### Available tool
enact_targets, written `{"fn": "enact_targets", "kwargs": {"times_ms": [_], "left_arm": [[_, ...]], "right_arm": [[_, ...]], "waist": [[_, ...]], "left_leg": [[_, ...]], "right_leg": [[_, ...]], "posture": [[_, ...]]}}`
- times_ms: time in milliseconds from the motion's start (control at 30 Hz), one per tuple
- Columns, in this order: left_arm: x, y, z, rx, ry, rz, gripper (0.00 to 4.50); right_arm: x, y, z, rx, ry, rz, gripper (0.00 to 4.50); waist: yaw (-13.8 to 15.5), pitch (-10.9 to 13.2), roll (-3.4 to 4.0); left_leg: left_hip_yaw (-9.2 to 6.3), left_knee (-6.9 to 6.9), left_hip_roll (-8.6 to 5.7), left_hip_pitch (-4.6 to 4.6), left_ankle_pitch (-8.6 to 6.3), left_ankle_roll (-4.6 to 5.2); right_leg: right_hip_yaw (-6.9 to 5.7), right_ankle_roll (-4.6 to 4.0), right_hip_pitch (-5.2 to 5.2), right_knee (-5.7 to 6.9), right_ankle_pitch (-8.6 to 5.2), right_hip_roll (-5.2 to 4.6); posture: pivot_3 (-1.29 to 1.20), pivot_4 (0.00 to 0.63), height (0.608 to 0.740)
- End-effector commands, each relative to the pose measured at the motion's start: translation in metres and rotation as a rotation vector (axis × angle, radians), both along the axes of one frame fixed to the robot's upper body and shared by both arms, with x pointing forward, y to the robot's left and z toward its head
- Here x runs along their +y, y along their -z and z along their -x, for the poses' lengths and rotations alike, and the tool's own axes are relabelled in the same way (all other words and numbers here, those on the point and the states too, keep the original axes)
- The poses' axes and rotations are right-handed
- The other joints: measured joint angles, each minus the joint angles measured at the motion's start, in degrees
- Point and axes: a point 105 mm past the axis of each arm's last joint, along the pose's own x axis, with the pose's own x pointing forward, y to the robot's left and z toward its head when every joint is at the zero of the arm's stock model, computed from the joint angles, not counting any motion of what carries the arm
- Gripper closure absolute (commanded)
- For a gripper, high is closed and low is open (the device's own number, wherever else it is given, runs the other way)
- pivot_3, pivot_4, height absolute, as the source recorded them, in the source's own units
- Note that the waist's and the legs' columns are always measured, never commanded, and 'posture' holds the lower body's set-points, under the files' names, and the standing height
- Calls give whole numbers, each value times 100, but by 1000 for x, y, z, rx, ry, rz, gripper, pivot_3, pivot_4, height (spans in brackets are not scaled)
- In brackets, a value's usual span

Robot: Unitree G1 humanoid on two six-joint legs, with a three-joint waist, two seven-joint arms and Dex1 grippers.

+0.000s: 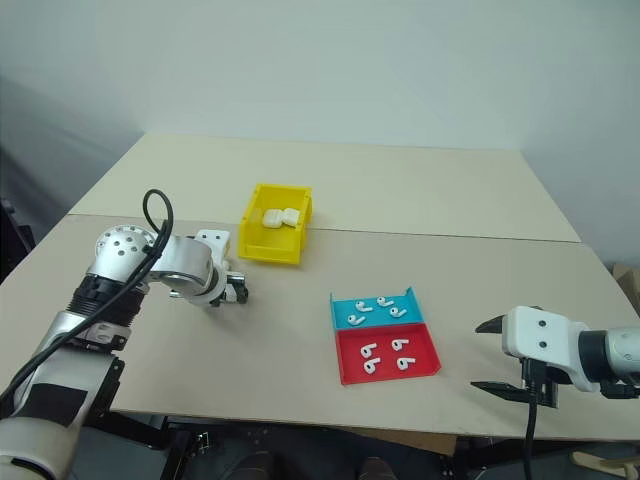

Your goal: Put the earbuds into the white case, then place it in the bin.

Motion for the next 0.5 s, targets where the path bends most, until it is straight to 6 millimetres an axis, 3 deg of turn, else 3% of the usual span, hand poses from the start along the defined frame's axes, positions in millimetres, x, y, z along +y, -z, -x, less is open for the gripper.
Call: {"fn": "enact_targets", "kwargs": {"times_ms": [33,333,500], "left_arm": [[0,-12,-6,-48,8,3,0],[1,-6,-8,-32,21,11,0],[-1,-8,-9,-45,39,10,1172]], "right_arm": [[1,-6,-1,-36,-5,9,29],[1,-5,-2,-34,-4,16,29],[1,-5,-2,-36,-4,23,0]], "waist": [[0,0,0],[-1,0,0],[-2,0,0]], "left_leg": [[0,0,0,0,0,0],[0,0,0,2,1,-1],[-1,0,-1,1,1,-2]], "right_leg": [[0,0,0,0,0,0],[0,1,2,1,0,0],[-1,1,2,0,0,0]], "posture": [[0,150,740],[0,150,740],[0,150,740]]}}
